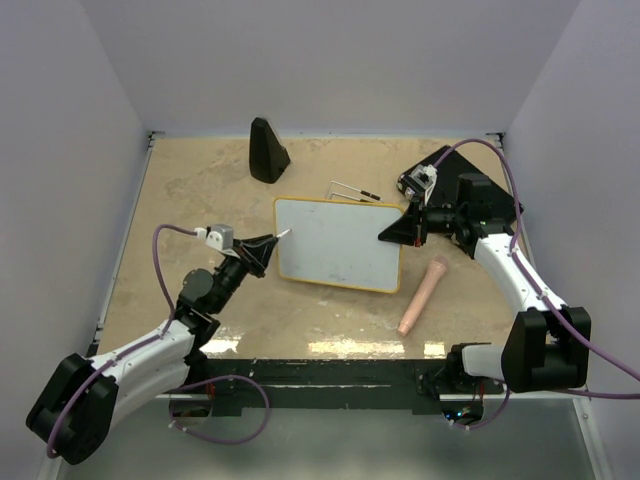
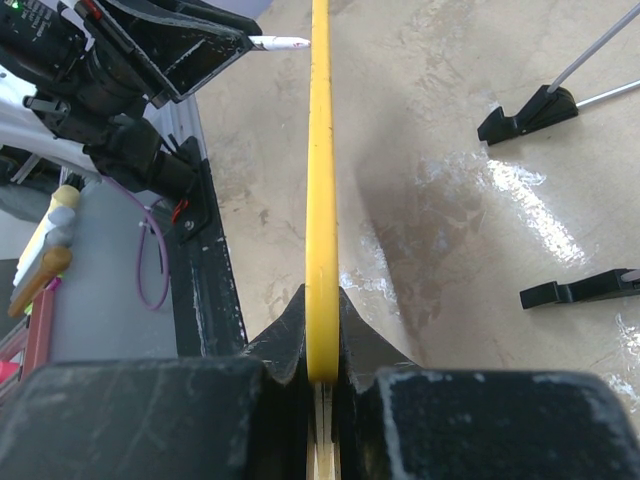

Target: Write a sentence on the whiteboard

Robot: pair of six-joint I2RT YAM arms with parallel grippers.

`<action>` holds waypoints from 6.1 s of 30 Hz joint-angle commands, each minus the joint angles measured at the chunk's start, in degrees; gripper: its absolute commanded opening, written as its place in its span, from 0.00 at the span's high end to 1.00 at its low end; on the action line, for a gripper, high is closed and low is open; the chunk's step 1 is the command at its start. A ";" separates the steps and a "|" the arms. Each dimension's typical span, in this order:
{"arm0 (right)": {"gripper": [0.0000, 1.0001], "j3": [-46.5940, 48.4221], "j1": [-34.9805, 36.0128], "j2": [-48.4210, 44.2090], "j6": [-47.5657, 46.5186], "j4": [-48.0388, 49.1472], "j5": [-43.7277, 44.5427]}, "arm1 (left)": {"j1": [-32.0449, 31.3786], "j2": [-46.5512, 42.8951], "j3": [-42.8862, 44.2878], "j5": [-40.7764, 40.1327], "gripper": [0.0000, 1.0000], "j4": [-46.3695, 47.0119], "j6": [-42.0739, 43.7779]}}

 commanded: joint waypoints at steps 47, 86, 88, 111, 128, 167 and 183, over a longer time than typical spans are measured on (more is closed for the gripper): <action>1.00 0.27 -0.23 -2.72 1.53 3.91 -5.32 | -0.20 -1.02 -2.50 2.66 1.00 -2.49 -0.32; 1.00 0.09 -0.23 -2.98 1.35 4.00 -4.97 | -0.20 -0.49 4.54 5.21 1.00 -4.60 -0.23; 1.00 0.09 -0.23 -2.90 1.35 3.91 -5.05 | -0.20 -0.23 4.71 5.39 1.00 -4.33 -0.23; 1.00 0.18 -0.15 -2.81 1.26 3.82 -5.32 | -0.20 0.92 4.36 7.67 1.00 -6.53 -0.94; 1.00 0.09 -0.15 -3.07 1.26 3.91 -5.23 | -0.20 -0.31 5.33 4.07 1.00 -13.12 -0.23; 1.00 0.00 -0.23 -3.16 1.18 3.91 -4.97 | -0.20 -7.24 9.02 8.38 1.00 -17.50 -2.34; 1.00 -0.09 -0.23 -3.42 0.56 3.82 -5.23 | -0.11 -10.95 5.77 8.73 1.00 -17.78 -7.09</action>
